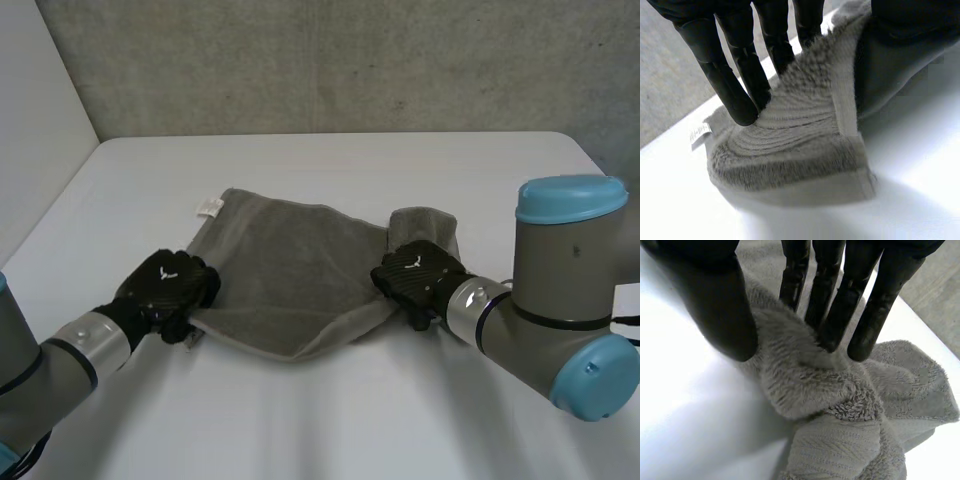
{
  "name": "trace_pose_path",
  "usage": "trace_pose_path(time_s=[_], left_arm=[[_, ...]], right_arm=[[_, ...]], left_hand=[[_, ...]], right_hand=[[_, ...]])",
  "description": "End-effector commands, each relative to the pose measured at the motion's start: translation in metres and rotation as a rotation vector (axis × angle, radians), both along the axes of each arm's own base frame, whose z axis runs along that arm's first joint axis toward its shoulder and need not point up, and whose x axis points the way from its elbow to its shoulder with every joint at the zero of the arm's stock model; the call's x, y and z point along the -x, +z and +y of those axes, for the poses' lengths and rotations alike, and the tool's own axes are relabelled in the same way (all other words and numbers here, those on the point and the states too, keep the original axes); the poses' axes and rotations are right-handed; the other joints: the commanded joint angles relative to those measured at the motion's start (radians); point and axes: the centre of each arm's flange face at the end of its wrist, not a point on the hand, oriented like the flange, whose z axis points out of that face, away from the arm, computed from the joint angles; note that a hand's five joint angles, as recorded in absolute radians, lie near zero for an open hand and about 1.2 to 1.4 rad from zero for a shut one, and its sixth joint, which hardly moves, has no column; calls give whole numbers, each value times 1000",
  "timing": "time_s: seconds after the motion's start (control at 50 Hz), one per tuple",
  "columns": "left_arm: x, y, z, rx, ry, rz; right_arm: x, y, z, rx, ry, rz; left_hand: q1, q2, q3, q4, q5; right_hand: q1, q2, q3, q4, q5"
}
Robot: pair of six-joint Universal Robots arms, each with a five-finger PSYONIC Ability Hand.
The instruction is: Fold the towel.
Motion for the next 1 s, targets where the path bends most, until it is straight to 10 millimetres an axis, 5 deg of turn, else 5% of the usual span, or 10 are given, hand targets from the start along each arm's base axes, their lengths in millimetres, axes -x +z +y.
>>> trace_pose_path(time_s=[0.02,0.16,0.36,0.58,0.78,0.92,1.0], left_arm=[[-10,12,-5,9,35,3],[-15,9,-7,-2,49,5],[-16,9,-7,-5,52,5],[-19,9,-8,-4,63,7],[-19,10,-8,-4,53,10],[-19,11,-10,2,50,12],[-20,11,-10,2,53,12]], right_arm=[[1,38,10,29,30,-81],[5,54,16,-18,40,-135],[18,81,-25,51,-23,-185],[-9,45,-80,30,-47,-132],[-24,-8,-69,-84,20,106],[-18,-14,-61,-145,11,150],[-10,2,-54,-145,5,136]], left_hand=[[54,38,13,38,25],[54,38,13,38,25],[54,38,13,38,25],[54,38,13,38,25],[54,38,13,38,25],[54,38,13,38,25],[54,38,13,38,25]], right_hand=[[-527,-526,-540,-532,-524],[-539,-538,-552,-544,-536],[-510,-509,-523,-514,-507],[-352,-350,-364,-356,-348],[-337,-335,-349,-341,-334],[-337,-335,-349,-341,-334],[-337,-335,-349,-341,-334]])
